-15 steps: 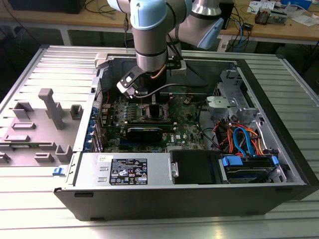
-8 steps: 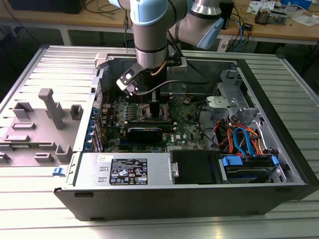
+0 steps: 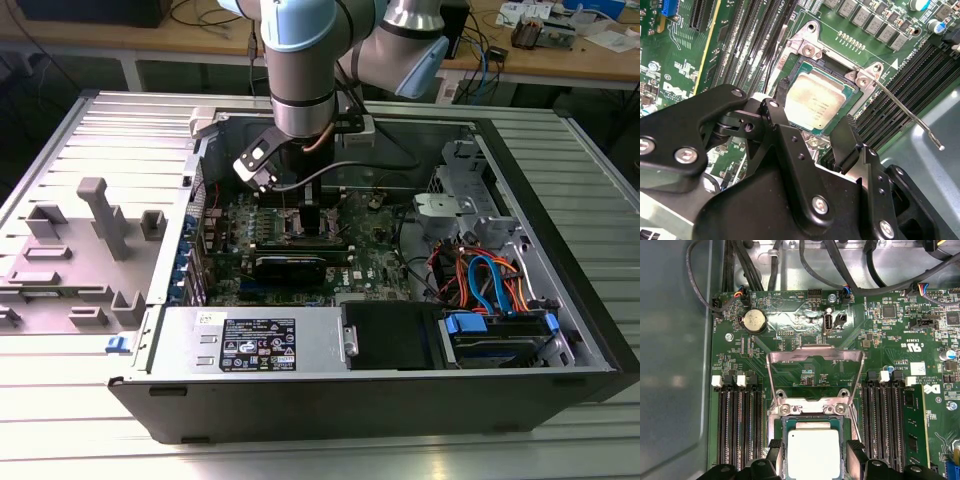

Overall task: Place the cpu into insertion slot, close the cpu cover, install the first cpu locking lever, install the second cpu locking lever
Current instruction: 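Place the cpu into insertion slot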

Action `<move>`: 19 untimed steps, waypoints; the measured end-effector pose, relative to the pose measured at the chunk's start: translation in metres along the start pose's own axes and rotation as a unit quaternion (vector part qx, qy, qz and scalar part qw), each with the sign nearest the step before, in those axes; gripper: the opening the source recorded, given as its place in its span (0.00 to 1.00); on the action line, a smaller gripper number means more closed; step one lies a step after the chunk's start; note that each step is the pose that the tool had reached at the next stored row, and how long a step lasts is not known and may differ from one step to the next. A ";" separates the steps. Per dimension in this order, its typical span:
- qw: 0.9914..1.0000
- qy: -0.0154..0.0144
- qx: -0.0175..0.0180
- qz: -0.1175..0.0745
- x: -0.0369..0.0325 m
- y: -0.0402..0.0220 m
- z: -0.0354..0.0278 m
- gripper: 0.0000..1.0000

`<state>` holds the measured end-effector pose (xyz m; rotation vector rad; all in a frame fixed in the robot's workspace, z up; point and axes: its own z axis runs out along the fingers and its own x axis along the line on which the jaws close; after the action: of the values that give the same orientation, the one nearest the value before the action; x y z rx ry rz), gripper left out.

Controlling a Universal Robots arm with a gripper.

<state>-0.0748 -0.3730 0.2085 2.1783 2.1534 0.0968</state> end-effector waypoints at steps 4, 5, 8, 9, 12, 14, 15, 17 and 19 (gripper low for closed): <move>1.000 0.000 0.000 -0.001 0.0000 -0.0005 0.0002 0.62; 1.000 0.000 0.000 -0.001 0.0000 -0.0007 0.0002 0.62; 1.000 0.000 0.000 -0.001 0.0000 -0.0034 0.0008 0.62; 1.000 0.000 0.000 -0.001 0.0000 -0.0041 0.0011 0.62; 1.000 0.000 0.000 -0.001 -0.0001 -0.0071 0.0017 0.62; 1.000 0.000 0.000 -0.001 -0.0001 -0.0085 0.0019 0.62; 1.000 0.000 0.000 -0.001 -0.0001 -0.0091 0.0018 0.62; 1.000 0.000 0.000 -0.001 -0.0001 -0.0092 0.0018 0.62; 1.000 0.000 0.000 -0.001 -0.0001 -0.0093 0.0018 0.62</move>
<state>-0.0839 -0.3730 0.2057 2.1771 2.1550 0.0972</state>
